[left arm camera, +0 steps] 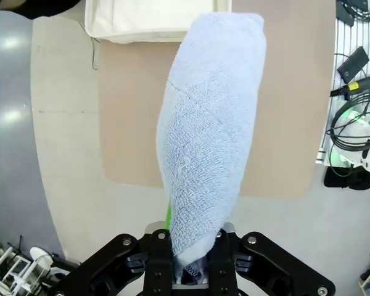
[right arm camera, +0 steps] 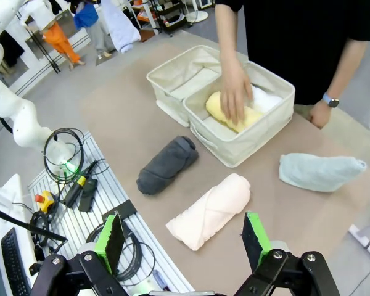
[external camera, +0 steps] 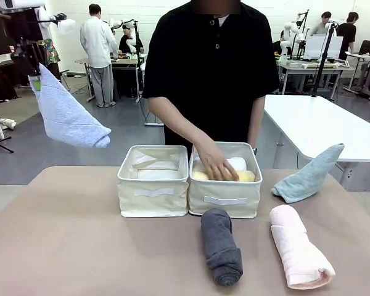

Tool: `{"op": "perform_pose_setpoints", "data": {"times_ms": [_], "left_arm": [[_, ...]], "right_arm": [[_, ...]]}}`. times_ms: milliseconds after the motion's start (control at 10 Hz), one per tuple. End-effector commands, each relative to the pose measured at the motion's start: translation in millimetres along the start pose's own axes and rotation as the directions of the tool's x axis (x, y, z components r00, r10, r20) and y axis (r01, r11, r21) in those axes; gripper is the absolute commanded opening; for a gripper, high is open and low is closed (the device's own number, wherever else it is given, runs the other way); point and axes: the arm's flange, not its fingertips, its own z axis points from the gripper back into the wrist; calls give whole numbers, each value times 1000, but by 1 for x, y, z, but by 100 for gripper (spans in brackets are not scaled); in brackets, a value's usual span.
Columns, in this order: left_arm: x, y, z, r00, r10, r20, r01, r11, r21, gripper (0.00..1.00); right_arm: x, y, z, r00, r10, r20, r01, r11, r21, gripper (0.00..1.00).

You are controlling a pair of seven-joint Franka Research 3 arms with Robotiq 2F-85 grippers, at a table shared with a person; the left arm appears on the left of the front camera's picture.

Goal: Sort the towels based on their folding style.
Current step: Pick up one triangle-folded towel and place it in the left Fabric basket.

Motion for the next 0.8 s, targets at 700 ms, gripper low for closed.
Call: {"op": "perform_pose_setpoints", "data": {"times_ms": [700], "left_arm": [[115, -22, 31, 994, -92, -59, 104, 965, 242, 16]], "right_arm": [[0, 0, -1, 1000, 15, 27, -16, 1000, 23, 100]]}}
